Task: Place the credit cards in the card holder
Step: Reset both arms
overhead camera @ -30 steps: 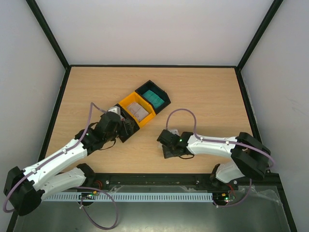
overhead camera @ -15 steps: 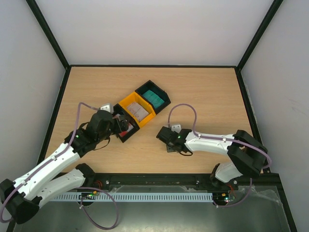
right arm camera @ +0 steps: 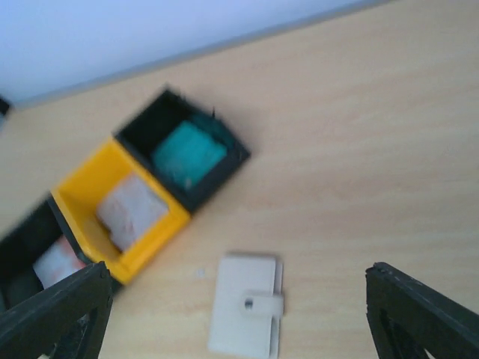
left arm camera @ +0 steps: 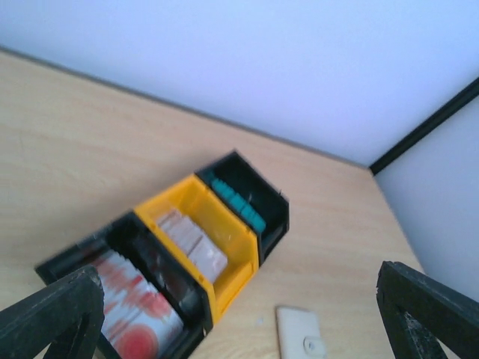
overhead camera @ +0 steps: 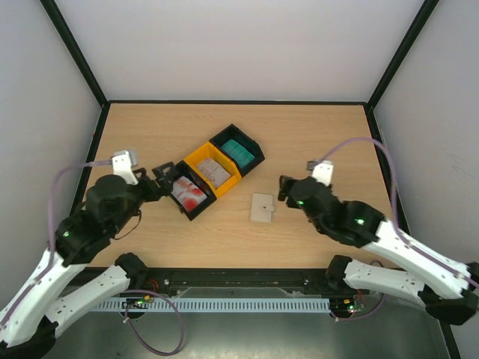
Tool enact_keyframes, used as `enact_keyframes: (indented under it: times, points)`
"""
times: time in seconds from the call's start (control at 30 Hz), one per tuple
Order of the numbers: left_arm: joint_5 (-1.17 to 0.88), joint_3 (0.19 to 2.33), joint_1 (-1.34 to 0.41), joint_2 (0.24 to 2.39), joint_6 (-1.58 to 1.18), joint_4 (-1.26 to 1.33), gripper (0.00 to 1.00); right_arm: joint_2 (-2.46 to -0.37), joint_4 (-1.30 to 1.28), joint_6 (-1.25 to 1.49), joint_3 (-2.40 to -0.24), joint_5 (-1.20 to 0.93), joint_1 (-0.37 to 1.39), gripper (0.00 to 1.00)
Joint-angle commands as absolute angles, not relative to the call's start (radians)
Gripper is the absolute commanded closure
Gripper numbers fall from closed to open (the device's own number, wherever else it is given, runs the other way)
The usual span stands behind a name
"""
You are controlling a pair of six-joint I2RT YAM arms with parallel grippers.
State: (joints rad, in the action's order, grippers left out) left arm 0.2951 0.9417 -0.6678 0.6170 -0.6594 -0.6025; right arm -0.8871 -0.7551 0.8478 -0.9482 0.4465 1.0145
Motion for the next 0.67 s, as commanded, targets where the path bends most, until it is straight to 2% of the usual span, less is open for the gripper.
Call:
enact_keyframes:
  times: [0.0, 0.1, 0.37, 0.63]
  points:
    - [0.436, 1.056, -0.663, 0.545, -0.569, -0.711, 0.00, -0.782, -0.955, 0.856, -1.062, 0.693, 1.012, 0.08]
    - [0.479, 1.133, -0.663, 0.496, -0.516, -0.767, 0.00, -0.749, -1.008, 0.837, -1.163, 0.733, 1.012, 0.00]
    - [0.573, 1.268, -0.663, 0.422, -0.456, -0.895, 0.00, -0.667, -1.081, 0.821, -1.262, 0.838, 1.012, 0.02]
    - [0.570, 1.258, -0.663, 0.407, -0.452, -0.908, 0.00, -0.612, -1.084, 0.830, -1.253, 0.859, 1.012, 0.02]
